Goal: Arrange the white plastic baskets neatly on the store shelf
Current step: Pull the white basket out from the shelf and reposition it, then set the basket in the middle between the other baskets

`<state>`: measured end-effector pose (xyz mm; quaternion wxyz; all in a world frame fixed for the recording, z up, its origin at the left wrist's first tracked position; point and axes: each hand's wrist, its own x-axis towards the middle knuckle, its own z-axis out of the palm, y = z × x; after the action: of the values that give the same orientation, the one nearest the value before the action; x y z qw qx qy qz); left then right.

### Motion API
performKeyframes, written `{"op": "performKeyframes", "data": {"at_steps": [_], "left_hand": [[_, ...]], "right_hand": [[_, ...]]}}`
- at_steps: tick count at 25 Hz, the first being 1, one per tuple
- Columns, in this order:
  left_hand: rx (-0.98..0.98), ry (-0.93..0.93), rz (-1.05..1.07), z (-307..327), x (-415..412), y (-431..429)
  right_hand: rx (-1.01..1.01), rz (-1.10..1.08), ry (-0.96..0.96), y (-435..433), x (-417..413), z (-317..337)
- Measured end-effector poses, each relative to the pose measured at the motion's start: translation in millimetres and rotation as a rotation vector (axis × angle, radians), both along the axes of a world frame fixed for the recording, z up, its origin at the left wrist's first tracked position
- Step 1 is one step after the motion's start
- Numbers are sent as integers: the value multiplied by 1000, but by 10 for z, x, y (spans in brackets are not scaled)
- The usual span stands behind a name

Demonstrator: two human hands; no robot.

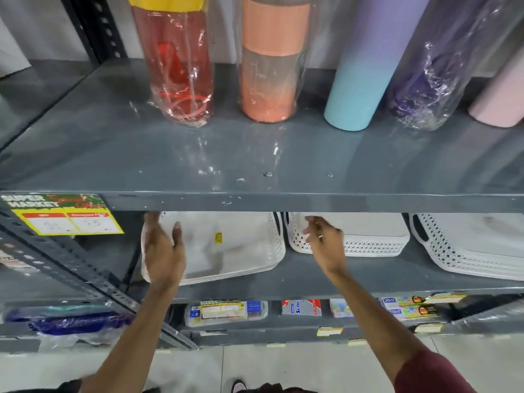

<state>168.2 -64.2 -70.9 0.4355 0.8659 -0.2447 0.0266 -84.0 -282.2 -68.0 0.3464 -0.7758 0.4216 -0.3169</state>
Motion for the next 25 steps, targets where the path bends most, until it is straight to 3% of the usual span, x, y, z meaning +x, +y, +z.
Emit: {"op": "performKeyframes", "data": {"at_steps": [3, 7, 9, 11, 15, 20, 22, 25], "left_hand": [[-22, 51, -263, 134, -464, -632], [-60, 145, -564, 293, -1169, -1518], [-16, 209, -643, 292, -1468, -1857], [50, 245, -595, 262, -1647, -2101], [301, 434, -442, 150, -1836, -2379], [236, 623, -182, 37, -1916, -2420], [167, 667, -155, -375, -1710, -2493], [11, 628, -114, -304, -1810, -2444]], "right_hand": [[-13, -164, -53, -366, -481, 238], [20, -403, 110, -1022, -1026, 175], [31, -397, 221, -1264, -1286, 57], [5, -356, 360, -1436, -1461, -38], [238, -319, 449, -1756, -1641, -262], [692, -199, 163, -1812, -1772, -252], [597, -204, 219, -1793, -1777, -286], [489, -253, 53, -1760, -1778, -260]]}}
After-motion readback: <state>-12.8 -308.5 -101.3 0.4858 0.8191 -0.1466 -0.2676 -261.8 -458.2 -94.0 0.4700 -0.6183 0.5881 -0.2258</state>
